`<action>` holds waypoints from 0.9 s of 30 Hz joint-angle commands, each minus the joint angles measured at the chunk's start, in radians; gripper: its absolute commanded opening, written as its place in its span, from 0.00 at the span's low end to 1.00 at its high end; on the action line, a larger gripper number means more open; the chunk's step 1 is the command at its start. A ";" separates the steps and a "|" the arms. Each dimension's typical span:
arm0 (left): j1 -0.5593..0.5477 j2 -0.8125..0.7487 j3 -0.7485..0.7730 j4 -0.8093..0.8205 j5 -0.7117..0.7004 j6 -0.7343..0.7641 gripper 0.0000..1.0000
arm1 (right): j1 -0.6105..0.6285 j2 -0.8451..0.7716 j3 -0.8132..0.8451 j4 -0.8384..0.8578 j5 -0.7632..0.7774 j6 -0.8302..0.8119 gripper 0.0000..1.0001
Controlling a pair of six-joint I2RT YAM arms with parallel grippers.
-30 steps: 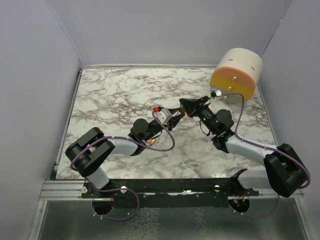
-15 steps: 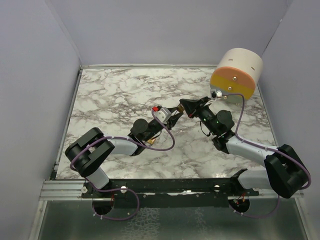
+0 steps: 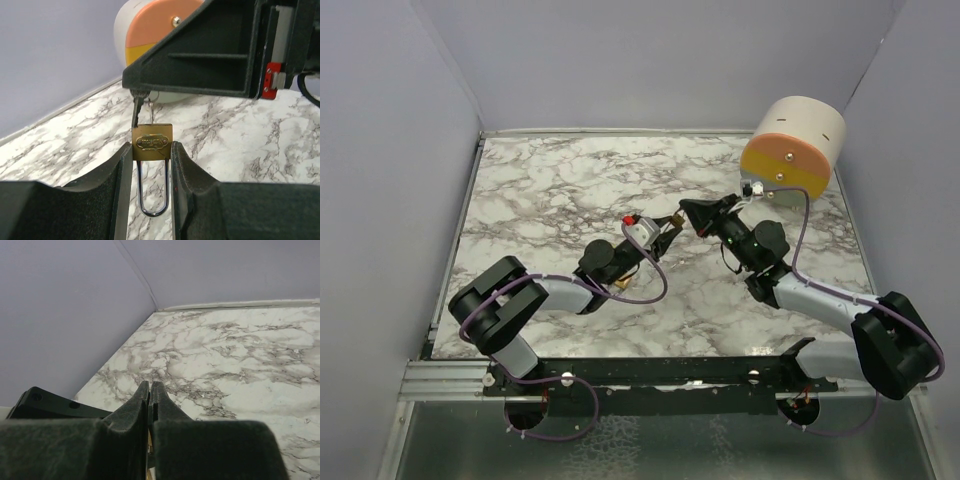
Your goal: Unlock with the key
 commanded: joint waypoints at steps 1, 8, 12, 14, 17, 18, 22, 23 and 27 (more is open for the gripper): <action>0.005 -0.045 -0.040 0.043 -0.007 -0.003 0.00 | 0.004 -0.032 0.025 -0.029 0.046 -0.050 0.01; 0.004 -0.073 -0.099 0.059 -0.011 0.019 0.00 | 0.004 -0.040 0.034 -0.036 0.055 -0.069 0.01; 0.004 -0.061 -0.136 0.155 -0.004 0.067 0.00 | 0.004 -0.046 0.038 -0.052 0.049 -0.087 0.01; 0.006 -0.043 -0.157 0.237 -0.010 0.085 0.00 | 0.003 -0.051 0.042 -0.063 0.043 -0.098 0.01; 0.005 -0.015 -0.173 0.336 -0.011 0.104 0.00 | 0.004 -0.063 0.050 -0.077 0.021 -0.121 0.01; 0.006 -0.005 -0.174 0.360 -0.009 0.110 0.00 | 0.004 -0.066 0.053 -0.082 0.012 -0.126 0.01; 0.006 0.030 -0.165 0.426 -0.008 0.117 0.00 | 0.004 -0.083 0.048 -0.085 -0.016 -0.157 0.01; 0.006 0.040 -0.161 0.440 -0.007 0.120 0.00 | 0.004 -0.088 0.041 -0.076 -0.028 -0.172 0.01; 0.006 0.072 -0.145 0.471 -0.004 0.124 0.00 | 0.004 -0.101 0.030 -0.062 -0.069 -0.205 0.01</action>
